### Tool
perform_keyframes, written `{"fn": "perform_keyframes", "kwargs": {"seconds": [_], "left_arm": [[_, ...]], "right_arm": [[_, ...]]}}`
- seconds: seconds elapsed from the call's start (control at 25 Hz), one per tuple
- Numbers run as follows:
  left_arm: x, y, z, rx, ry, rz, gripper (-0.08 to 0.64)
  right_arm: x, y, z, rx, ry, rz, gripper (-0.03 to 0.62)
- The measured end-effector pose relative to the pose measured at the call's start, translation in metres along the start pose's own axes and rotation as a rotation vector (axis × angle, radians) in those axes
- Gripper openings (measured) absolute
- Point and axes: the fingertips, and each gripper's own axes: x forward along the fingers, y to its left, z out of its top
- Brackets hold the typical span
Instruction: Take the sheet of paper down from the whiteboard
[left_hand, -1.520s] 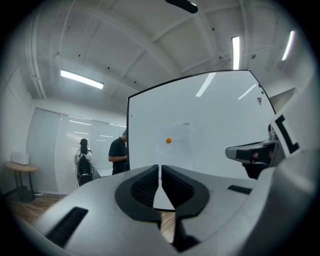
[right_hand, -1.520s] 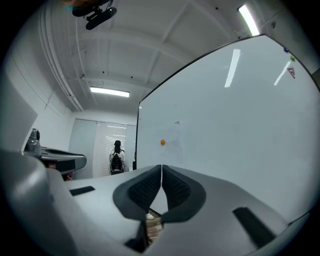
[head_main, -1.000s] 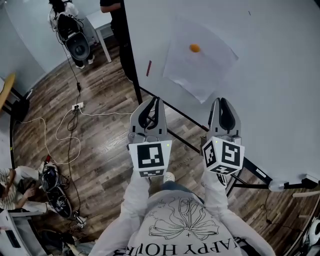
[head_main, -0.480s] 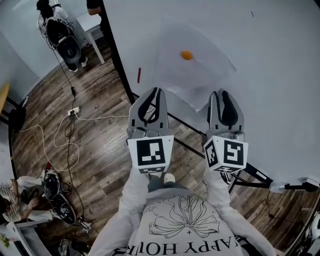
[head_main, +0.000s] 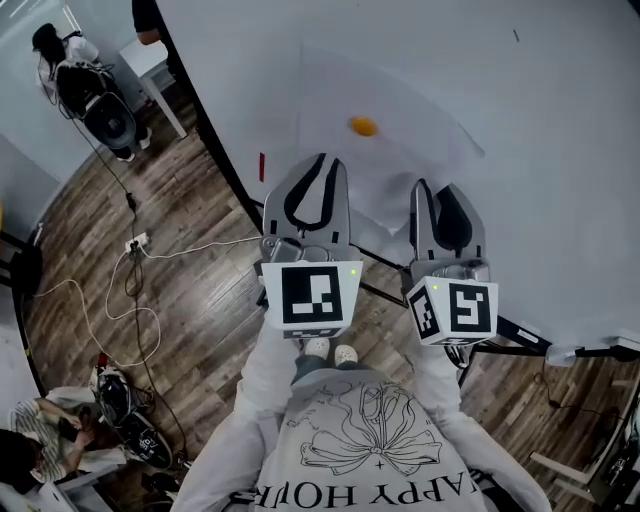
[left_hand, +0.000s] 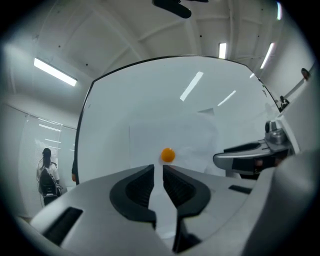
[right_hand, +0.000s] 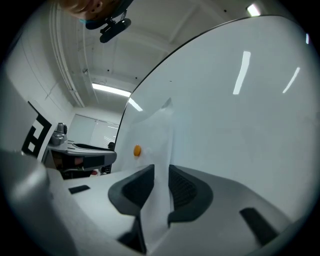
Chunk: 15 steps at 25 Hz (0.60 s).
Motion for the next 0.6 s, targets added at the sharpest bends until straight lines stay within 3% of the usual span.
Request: {"fn": "perform_keyframes", "kwargs": {"seconds": [0.24, 0.6], "left_arm": [[0.028, -0.01, 0.012, 0.043, -0.02, -0.08, 0.162], [0.045, -0.022, 0.027, 0.034, -0.037, -0.131, 0.173]], "right_arm": [[0.005, -0.006, -0.003, 0.005, 0.012, -0.04, 0.008], [0.002, -0.009, 0.008, 0.009, 0.004, -0.05, 0.003]]}}
